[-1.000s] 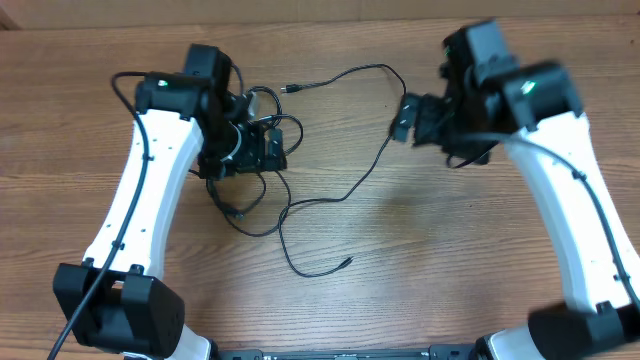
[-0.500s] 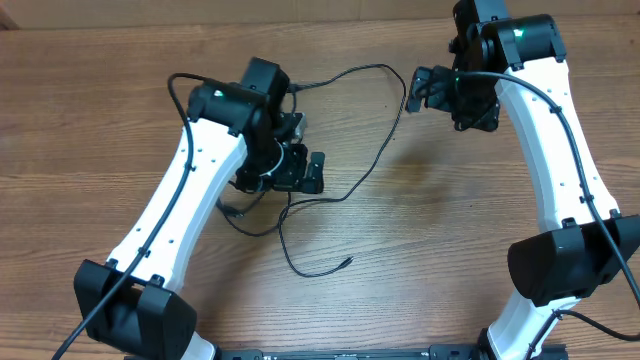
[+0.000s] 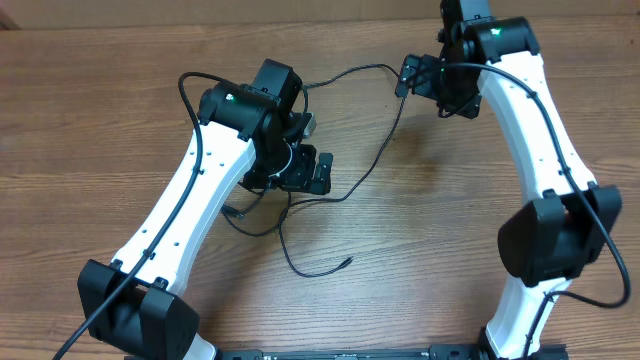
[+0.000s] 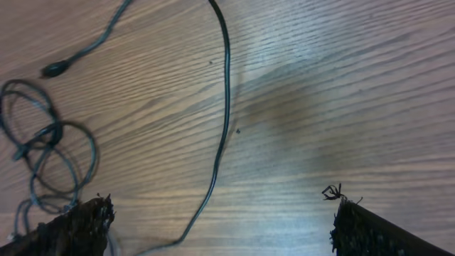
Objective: Untangle cables
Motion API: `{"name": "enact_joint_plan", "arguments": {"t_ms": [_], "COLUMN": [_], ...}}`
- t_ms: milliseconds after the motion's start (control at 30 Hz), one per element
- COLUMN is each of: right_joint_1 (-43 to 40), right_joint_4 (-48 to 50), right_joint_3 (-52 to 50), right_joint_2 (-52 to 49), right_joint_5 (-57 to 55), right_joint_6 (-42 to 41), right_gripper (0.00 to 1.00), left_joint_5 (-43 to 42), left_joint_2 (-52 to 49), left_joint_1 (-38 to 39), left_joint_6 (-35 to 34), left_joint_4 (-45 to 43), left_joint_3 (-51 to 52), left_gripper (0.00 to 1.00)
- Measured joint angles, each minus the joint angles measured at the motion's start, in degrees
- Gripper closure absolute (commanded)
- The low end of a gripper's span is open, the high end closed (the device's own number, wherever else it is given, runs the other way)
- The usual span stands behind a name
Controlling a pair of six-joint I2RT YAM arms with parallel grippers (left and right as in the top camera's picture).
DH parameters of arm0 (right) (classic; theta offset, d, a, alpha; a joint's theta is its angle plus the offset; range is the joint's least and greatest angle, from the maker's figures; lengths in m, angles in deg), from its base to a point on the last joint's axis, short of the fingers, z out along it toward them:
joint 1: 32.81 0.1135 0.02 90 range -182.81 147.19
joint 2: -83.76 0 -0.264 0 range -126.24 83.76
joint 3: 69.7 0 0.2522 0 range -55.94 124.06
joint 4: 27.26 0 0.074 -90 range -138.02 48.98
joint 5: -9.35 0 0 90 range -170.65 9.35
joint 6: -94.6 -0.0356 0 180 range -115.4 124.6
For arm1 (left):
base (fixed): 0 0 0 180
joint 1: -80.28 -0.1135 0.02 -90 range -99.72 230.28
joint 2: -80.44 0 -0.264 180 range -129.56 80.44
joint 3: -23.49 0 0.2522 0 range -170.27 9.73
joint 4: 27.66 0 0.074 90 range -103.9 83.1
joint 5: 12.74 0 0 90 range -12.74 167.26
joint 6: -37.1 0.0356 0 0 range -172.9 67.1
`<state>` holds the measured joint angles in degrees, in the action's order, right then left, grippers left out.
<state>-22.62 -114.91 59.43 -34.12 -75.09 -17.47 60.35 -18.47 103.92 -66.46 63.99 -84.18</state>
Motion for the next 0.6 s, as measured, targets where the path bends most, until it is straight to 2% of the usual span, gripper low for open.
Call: {"name": "enact_joint_plan", "arguments": {"t_ms": [167, 300, 600], "right_joint_1": [0.0, 0.0, 0.1], "right_joint_4": [1.9, 3.9, 6.9], "right_joint_3": [-0.5, -0.6, -1.5], "right_joint_2": [-3.2, -5.1, -8.6], "right_joint_5": [0.0, 0.0, 0.0], "right_joint_6": [-0.2, -0.2, -3.7], "right_gripper": [0.01, 0.12, 0.2], "left_joint_5": [0.0, 0.0, 0.2], "left_joint_2": [0.0, 0.0, 0.0], "left_joint_1": [0.0, 0.0, 0.0], "left_joint_6": [0.0, 0.0, 0.0], "left_joint_4": [-0.6, -0.7, -0.7], "left_joint_3": [0.0, 0.0, 0.0], "left_gripper": [0.0, 0.01, 0.0]}}
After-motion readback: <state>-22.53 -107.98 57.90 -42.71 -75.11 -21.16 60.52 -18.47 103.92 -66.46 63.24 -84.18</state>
